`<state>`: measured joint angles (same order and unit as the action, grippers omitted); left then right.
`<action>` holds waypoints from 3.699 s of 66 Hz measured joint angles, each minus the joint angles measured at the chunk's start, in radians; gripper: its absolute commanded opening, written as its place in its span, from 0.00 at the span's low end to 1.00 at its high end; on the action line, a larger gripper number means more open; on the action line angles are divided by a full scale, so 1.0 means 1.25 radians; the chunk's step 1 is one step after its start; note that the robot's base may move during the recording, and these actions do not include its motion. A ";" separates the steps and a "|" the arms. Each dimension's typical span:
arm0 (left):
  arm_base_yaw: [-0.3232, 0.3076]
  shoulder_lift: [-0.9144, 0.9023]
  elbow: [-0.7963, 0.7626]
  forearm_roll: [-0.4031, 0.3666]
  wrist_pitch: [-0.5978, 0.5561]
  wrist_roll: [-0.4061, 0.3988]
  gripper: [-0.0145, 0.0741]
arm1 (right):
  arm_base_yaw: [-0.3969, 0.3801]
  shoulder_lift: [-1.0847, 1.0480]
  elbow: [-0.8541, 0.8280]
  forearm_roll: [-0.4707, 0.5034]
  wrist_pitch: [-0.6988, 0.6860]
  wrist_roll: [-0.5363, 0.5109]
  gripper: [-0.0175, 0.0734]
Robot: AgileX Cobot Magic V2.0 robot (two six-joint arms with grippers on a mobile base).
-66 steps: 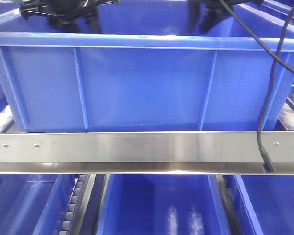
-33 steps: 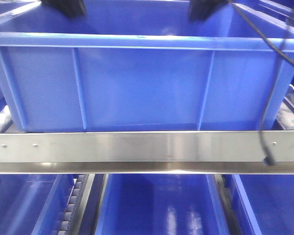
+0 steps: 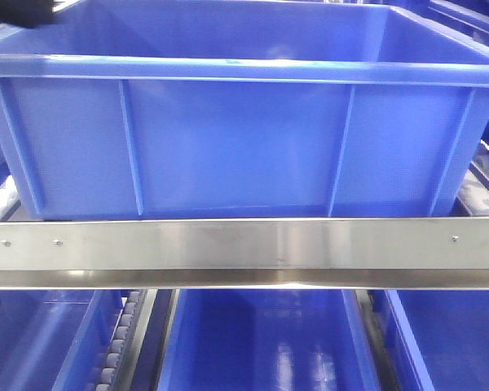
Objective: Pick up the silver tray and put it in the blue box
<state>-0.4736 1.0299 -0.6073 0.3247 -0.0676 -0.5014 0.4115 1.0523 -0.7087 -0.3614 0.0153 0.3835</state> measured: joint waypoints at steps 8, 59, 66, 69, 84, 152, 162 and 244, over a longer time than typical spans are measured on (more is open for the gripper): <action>0.000 -0.140 0.114 0.009 -0.009 0.000 0.06 | 0.000 -0.143 0.107 -0.001 -0.012 0.000 0.25; 0.000 -0.491 0.319 0.045 -0.012 0.000 0.06 | 0.000 -0.542 0.341 -0.006 0.011 0.000 0.25; 0.000 -0.491 0.319 0.045 -0.012 0.000 0.06 | 0.000 -0.542 0.341 -0.006 0.011 0.000 0.25; 0.000 -0.491 0.319 0.045 -0.012 0.000 0.06 | 0.000 -0.542 0.341 -0.006 0.011 0.000 0.25; 0.000 -0.491 0.319 0.045 -0.012 0.000 0.06 | -0.011 -0.542 0.352 -0.006 0.026 -0.009 0.25; 0.002 -0.491 0.319 0.045 -0.012 0.000 0.06 | -0.395 -0.850 0.592 0.289 -0.017 -0.288 0.25; 0.002 -0.491 0.319 0.045 -0.012 0.000 0.06 | -0.395 -0.850 0.592 0.289 -0.019 -0.255 0.25; 0.244 -0.738 0.432 -0.237 0.042 0.344 0.06 | -0.383 -0.850 0.592 0.278 -0.019 -0.246 0.25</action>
<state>-0.1689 0.1079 -0.0679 0.0287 -0.0146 -0.0718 -0.0672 -0.0100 0.0316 -0.0143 -0.0085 0.0765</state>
